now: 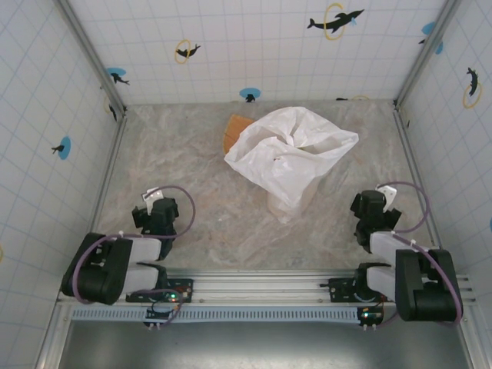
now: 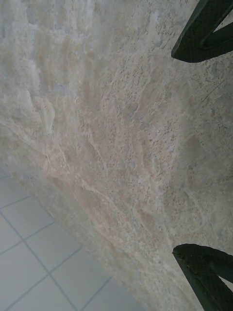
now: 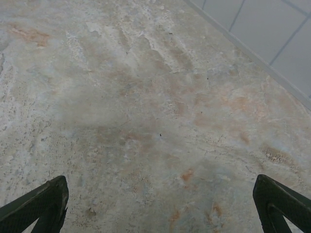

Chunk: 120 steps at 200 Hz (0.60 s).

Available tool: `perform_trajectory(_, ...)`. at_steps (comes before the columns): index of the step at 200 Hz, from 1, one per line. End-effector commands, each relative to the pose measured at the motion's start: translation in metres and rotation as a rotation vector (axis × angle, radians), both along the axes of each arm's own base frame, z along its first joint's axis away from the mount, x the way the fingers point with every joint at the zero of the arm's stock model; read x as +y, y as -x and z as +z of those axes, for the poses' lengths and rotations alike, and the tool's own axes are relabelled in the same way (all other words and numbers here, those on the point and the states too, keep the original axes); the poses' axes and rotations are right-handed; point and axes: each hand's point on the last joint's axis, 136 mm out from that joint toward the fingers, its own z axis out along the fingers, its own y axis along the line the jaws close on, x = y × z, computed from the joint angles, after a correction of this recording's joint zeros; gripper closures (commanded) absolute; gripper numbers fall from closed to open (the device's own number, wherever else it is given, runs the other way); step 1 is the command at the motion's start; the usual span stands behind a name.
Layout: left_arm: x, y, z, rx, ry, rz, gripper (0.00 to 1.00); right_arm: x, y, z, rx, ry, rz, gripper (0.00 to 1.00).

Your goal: Place the fruits into the plastic bag

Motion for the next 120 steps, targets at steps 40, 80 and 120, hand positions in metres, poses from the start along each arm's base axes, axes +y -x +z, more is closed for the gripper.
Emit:
perform_trajectory(40,-0.020,-0.032,0.036,-0.216,0.014,-0.182,0.02,0.007,-0.010,0.018,-0.218,0.024,0.062,0.00)
perform_trajectory(80,-0.022,-0.016,0.037,-0.299,0.139,-0.267,0.02,0.027,-0.026,0.025,-0.285,0.011,0.173,0.00)
perform_trajectory(120,-0.023,-0.027,0.020,-0.210,0.176,-0.276,0.02,0.047,-0.035,0.021,-0.247,0.064,0.276,0.00)
